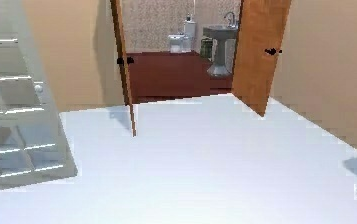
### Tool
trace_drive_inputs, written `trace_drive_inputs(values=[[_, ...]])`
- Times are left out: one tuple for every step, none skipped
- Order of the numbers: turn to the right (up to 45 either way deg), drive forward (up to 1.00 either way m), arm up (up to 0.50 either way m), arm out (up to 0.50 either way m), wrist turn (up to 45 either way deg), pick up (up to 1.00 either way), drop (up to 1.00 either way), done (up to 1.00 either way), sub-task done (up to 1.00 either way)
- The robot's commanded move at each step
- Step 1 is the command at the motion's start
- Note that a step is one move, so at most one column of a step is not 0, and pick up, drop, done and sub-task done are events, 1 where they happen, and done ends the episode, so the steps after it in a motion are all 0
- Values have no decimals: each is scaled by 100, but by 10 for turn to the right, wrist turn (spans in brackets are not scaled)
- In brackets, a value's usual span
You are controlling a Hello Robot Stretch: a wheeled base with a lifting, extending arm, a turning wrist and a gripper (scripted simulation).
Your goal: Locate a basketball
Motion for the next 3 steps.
trace_drive_inputs(values=[[-390, 0, 0, 0, 0, 0, 0, 0, 0], [0, 55, 0, 0, 0, 0, 0, 0, 0], [-450, 0, 0, 0, 0, 0, 0, 0, 0]])
